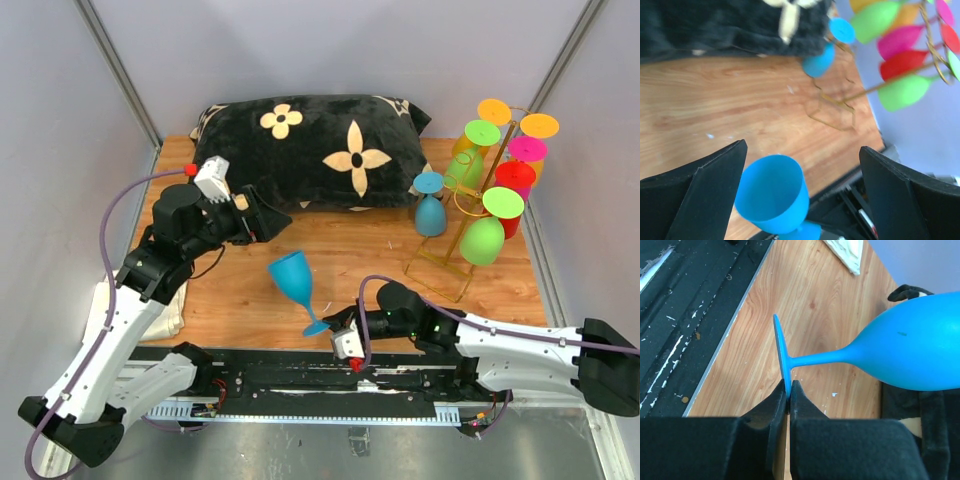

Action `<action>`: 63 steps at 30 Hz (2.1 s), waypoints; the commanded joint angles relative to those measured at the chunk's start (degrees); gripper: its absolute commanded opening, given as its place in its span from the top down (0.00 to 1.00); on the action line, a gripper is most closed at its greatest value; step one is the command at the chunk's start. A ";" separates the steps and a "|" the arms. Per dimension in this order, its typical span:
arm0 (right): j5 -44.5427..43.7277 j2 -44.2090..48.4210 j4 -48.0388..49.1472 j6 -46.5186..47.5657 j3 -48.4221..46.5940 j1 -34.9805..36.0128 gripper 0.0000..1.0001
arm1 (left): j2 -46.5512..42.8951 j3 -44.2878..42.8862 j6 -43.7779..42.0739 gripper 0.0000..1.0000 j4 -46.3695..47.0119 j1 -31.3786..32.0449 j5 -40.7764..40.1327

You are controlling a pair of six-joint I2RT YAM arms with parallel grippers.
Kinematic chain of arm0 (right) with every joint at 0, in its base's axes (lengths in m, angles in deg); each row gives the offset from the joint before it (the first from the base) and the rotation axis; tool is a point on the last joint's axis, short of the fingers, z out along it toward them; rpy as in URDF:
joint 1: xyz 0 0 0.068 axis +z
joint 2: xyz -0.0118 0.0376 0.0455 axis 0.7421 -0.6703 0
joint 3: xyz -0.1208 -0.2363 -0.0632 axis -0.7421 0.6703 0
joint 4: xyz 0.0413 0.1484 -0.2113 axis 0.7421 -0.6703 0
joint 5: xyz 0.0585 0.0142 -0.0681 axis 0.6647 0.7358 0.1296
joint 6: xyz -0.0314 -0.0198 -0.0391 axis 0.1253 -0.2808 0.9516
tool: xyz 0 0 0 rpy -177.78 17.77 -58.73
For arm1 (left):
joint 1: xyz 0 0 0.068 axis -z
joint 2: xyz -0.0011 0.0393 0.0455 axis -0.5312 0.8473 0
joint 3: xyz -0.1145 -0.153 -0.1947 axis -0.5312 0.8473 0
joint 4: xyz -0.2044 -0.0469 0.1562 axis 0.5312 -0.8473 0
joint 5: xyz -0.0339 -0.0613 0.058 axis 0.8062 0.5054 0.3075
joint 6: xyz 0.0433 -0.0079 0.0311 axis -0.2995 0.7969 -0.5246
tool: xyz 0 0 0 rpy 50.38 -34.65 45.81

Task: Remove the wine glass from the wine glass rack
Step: Place the wine glass at the center of the board.

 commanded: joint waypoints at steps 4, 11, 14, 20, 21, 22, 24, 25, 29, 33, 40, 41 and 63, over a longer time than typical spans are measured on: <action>-0.08 4.79 -0.15 2.53 1.66 1.32 0.99 | -0.56 7.47 3.82 0.02 16.32 -0.45 30.07; -1.46 7.53 -1.60 3.02 2.73 1.33 0.99 | -2.80 13.59 5.30 0.11 19.44 -0.38 39.70; -0.87 8.44 -2.22 3.15 2.94 1.33 0.99 | -2.82 13.26 2.58 0.17 15.67 -0.32 39.57; -2.18 10.77 -3.46 3.54 3.60 1.32 0.99 | -0.33 10.27 -6.12 0.24 3.90 1.34 35.14; -2.58 11.00 -3.63 3.62 3.58 1.33 0.99 | 0.01 10.11 -7.03 0.27 3.25 2.10 35.05; -3.10 11.12 -4.02 3.64 3.55 1.33 0.99 | 0.27 10.01 -7.73 0.30 2.79 3.18 34.99; -3.91 11.17 -5.62 3.64 3.16 1.33 0.98 | 0.95 9.52 -9.16 0.37 1.71 5.27 34.20; -4.32 11.15 -6.35 3.58 2.94 1.33 0.97 | 1.27 9.21 -9.73 0.41 1.28 6.39 33.90; -6.84 10.92 -7.11 3.38 2.60 1.33 0.96 | 2.19 8.23 -11.51 0.61 -0.12 8.76 32.30; -8.17 11.12 -7.71 3.25 2.72 1.33 0.92 | 1.73 6.58 -12.98 0.86 -1.69 8.82 28.73; -8.59 12.45 -7.69 3.12 3.02 1.33 0.79 | 0.16 6.17 -13.24 1.00 -3.05 8.78 24.00; -8.77 12.68 -7.63 3.07 3.11 1.33 0.75 | 0.02 6.05 -12.97 0.99 -3.28 8.78 22.64; -11.74 23.03 0.81 -4.79 7.50 1.32 0.16 | 5.44 -0.40 -11.98 1.00 -9.09 8.79 -27.31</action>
